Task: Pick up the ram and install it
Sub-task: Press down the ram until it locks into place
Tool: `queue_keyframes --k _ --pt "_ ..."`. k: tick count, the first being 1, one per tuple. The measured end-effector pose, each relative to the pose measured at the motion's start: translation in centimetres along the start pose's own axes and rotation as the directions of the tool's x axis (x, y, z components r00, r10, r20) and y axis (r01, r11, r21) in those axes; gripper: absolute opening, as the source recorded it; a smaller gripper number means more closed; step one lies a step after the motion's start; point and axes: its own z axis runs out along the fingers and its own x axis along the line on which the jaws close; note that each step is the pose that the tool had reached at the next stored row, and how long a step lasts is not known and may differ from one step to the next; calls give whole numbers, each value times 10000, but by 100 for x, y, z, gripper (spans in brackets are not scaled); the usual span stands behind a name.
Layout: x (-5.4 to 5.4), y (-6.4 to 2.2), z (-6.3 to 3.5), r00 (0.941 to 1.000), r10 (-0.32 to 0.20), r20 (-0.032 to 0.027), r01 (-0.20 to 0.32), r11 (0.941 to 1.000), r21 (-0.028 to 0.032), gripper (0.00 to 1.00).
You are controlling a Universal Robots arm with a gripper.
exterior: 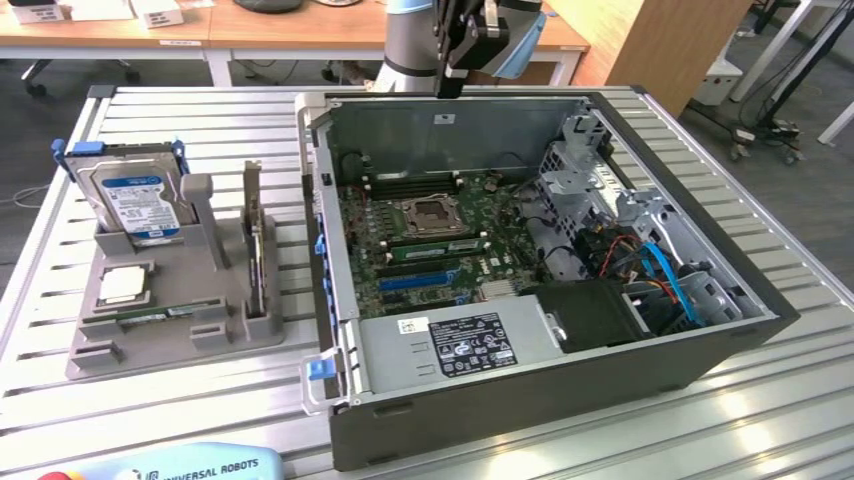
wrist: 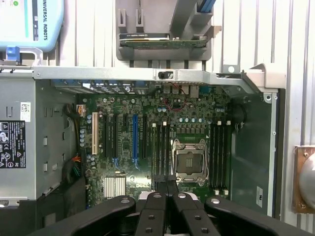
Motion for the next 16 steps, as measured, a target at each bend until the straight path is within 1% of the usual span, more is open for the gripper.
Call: queue_keyframes --k 10,11,16 --pt "6 -4 147 10000 0 1 0 10000 0 10" --pt "10 -8 250 10000 0 2 0 10000 1 10" --pt "13 -11 341 10000 0 1 0 10000 2 10"
